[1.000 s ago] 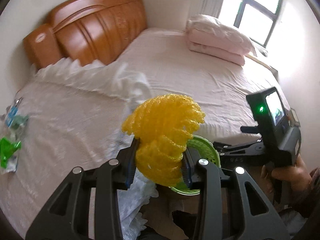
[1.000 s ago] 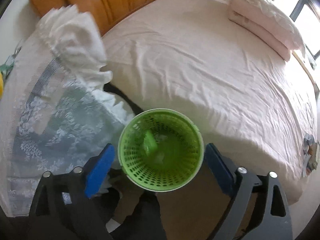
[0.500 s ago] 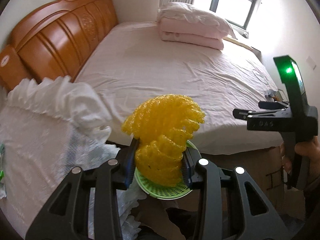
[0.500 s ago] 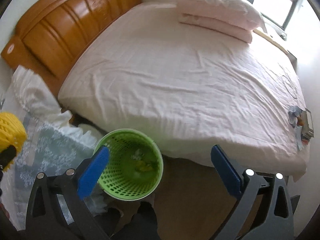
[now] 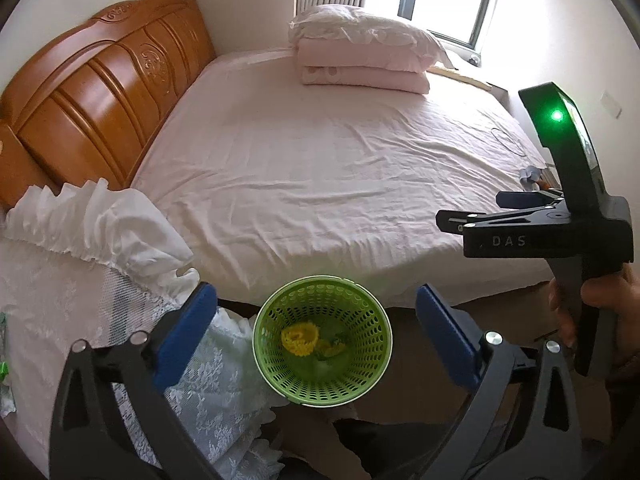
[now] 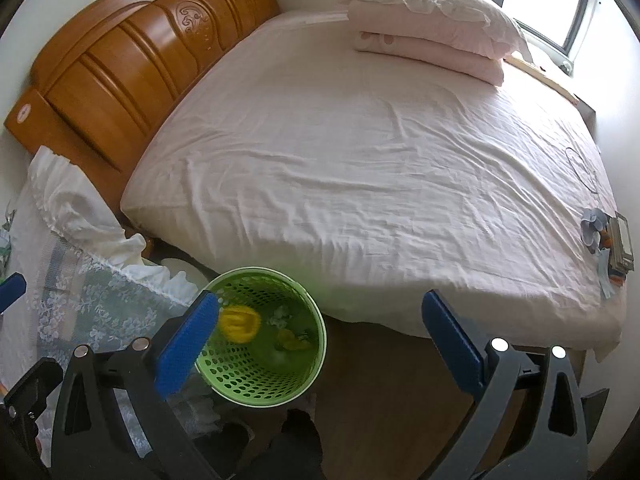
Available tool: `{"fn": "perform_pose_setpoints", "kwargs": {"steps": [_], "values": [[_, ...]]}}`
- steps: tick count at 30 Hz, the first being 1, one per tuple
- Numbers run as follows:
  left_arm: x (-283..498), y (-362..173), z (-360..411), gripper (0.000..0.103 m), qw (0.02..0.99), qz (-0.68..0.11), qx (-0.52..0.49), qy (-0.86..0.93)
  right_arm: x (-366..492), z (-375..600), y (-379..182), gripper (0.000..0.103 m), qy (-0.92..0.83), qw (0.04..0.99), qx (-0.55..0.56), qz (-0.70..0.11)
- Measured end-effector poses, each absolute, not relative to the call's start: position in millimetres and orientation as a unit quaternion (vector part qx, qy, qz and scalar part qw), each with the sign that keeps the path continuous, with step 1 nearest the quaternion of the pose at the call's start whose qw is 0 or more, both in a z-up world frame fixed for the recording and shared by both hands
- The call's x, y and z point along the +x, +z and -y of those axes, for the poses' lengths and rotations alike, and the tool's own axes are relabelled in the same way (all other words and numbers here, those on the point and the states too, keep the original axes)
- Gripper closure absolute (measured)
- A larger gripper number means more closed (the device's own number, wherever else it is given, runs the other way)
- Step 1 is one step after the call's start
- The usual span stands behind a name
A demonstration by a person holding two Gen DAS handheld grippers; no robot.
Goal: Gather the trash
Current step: 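Carry both items over the wastebasket and open both tools to drop them, then move both tools back toward the remaining trash on the bed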
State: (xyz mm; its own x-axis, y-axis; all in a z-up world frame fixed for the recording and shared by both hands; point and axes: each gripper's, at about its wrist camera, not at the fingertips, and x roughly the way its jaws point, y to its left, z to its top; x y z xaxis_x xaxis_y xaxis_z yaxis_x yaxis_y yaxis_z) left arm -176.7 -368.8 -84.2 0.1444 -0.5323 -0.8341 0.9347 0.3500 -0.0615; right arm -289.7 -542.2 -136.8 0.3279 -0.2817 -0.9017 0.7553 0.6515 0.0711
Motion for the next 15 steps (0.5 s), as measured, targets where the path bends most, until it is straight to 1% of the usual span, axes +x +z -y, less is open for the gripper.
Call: {"fn": "perform_pose_setpoints", "kwargs": {"steps": [15], "values": [[-155.1, -69.9, 327.3, 0.008, 0.756, -0.413, 0.204, -0.465, -265.7, 511.0, -127.9, 0.002, -0.303, 0.792, 0.231, -0.478]]}}
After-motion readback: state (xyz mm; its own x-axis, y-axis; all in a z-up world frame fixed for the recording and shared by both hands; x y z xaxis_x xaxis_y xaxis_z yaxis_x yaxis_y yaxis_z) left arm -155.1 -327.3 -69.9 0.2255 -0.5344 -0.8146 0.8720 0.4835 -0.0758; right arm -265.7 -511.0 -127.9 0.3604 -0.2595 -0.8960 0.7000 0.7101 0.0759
